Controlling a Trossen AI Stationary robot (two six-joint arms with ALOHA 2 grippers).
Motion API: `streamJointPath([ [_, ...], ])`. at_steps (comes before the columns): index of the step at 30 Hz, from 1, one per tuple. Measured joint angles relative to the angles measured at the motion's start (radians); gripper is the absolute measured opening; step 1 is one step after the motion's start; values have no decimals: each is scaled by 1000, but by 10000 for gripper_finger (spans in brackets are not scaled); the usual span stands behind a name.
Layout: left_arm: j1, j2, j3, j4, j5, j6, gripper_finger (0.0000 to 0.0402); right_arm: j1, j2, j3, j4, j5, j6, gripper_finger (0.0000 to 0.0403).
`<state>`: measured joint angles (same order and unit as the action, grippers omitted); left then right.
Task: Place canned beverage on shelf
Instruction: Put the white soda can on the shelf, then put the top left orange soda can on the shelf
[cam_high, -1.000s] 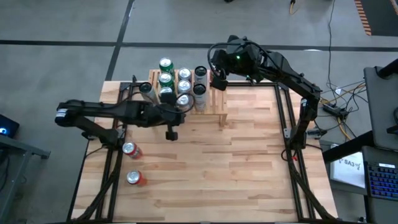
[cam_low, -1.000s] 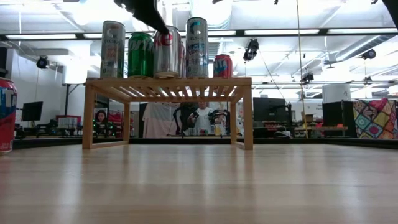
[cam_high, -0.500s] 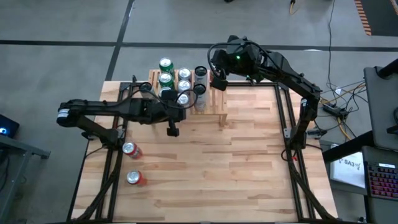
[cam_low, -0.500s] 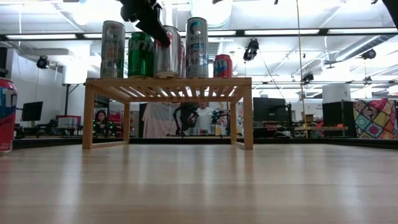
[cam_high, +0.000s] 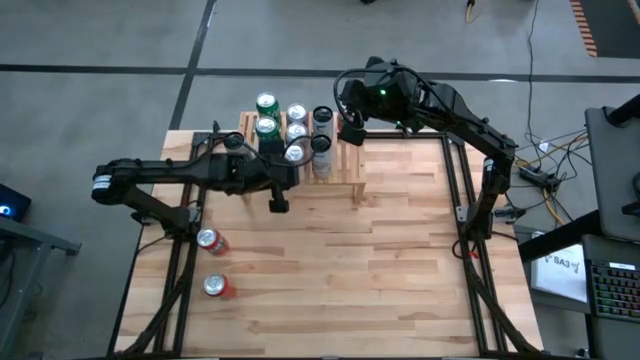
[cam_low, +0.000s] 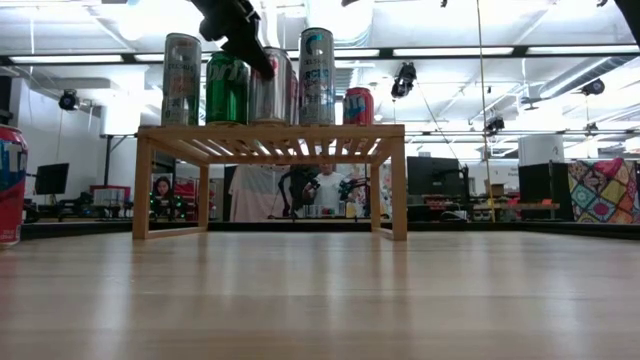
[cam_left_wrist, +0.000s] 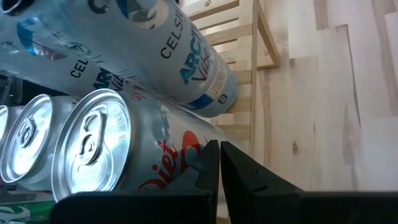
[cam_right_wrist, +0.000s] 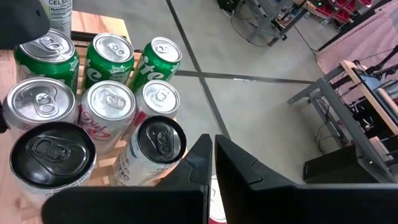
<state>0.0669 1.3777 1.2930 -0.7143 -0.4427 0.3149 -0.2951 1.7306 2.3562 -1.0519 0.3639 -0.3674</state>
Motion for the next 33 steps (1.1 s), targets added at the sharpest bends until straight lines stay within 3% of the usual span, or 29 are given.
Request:
streamJointPath([
  [25, 16, -34, 0, 42, 15, 22, 0, 0, 0, 0, -14, 1, 26, 9],
  [33, 11, -167, 0, 38, 241, -89, 0, 29, -7, 0, -31, 0, 63, 9],
])
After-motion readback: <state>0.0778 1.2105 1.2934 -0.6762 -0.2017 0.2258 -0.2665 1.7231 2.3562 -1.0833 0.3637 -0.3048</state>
